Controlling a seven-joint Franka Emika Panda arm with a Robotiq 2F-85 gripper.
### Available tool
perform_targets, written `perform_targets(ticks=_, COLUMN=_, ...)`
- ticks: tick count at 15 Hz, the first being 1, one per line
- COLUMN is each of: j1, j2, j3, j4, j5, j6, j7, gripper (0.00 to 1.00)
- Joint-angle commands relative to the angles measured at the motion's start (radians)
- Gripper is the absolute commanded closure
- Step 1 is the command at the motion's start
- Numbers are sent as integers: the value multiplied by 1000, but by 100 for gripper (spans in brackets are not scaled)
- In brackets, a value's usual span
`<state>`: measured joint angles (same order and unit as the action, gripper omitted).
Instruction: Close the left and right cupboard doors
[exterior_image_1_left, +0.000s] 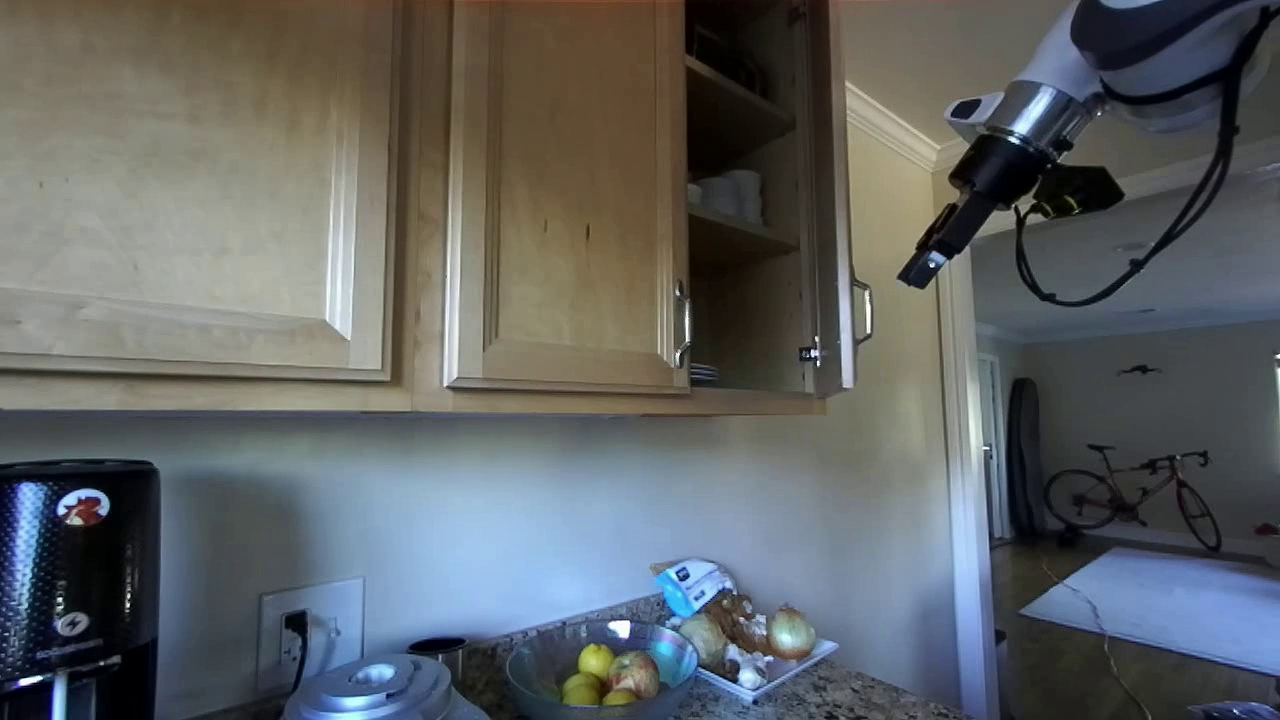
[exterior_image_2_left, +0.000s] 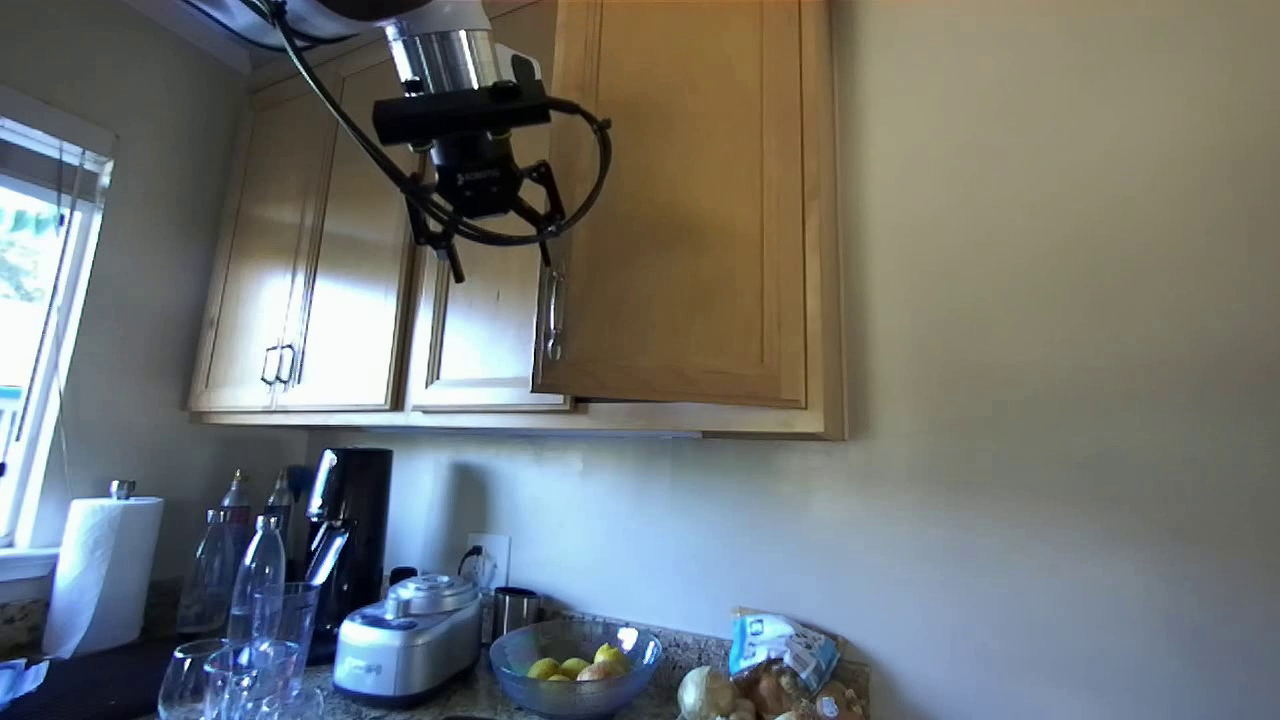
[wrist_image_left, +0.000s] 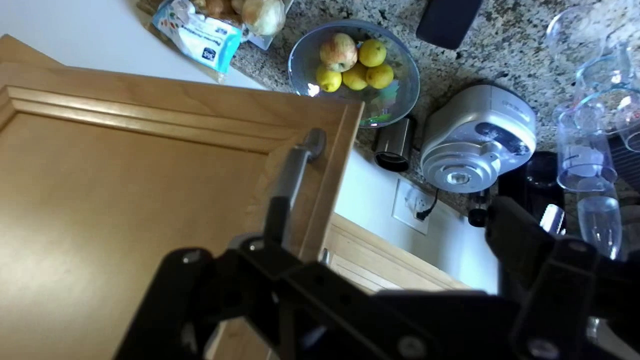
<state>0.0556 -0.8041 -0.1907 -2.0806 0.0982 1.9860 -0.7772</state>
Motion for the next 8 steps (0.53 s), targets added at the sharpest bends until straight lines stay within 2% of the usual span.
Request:
perform_targets(ticks=1, j1=-28, j2=-32, j3=-7, j4=-30, j5=-48, j6=38, j7=55, gripper=0)
perform_targets(ticks=8, j1=-96, j2=14, j3=2, j4=-62, j5=-187, j6=36, j7=179, gripper=0)
